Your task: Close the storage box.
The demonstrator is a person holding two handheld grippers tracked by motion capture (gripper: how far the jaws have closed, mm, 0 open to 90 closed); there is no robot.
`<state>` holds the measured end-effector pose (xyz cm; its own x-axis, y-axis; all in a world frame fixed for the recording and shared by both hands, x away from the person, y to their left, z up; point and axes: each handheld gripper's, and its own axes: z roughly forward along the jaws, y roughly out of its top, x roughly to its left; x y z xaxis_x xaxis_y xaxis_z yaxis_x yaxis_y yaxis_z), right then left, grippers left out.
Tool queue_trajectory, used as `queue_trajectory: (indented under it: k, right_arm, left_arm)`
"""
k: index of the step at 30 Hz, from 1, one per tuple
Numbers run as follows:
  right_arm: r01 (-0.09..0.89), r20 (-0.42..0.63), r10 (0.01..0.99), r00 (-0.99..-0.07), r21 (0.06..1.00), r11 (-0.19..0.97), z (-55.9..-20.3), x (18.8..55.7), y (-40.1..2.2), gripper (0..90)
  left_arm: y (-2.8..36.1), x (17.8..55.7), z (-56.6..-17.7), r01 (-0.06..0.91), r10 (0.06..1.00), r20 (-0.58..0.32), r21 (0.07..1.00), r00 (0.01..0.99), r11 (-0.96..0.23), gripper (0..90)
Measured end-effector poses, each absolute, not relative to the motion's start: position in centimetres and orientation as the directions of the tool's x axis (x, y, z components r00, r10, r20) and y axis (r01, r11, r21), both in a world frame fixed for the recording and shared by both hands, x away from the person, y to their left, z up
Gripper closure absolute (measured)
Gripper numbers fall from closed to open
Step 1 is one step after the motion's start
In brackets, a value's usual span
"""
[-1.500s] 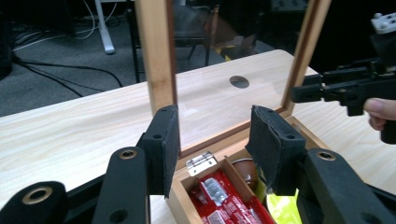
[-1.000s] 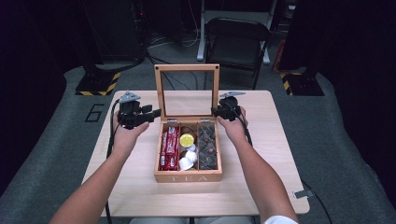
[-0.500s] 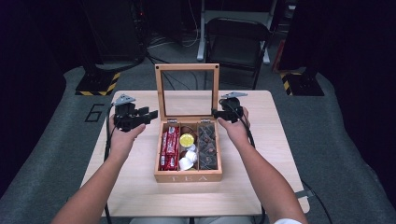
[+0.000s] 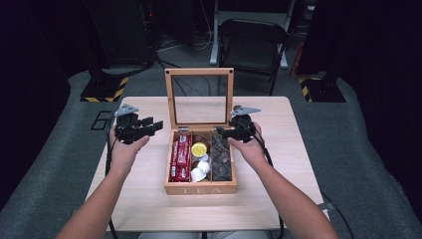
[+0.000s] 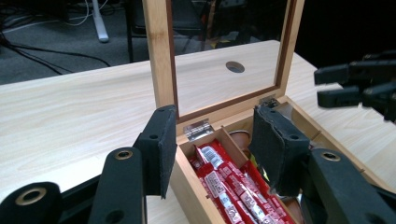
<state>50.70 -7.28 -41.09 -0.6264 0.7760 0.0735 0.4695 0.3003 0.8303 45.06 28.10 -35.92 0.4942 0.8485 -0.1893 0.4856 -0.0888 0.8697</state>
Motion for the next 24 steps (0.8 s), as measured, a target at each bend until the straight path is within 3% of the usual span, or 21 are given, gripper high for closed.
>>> queue_trajectory:
  k: [24]
  right_arm:
    - [0.429, 0.040, 0.671, -0.740, 0.797, 0.425, -43.4, 49.0, -3.6, 35.0]
  left_arm:
    - [27.9, 44.5, -37.1, 0.500, 0.841, -0.202, 0.861, 0.503, -0.092, 50.3]
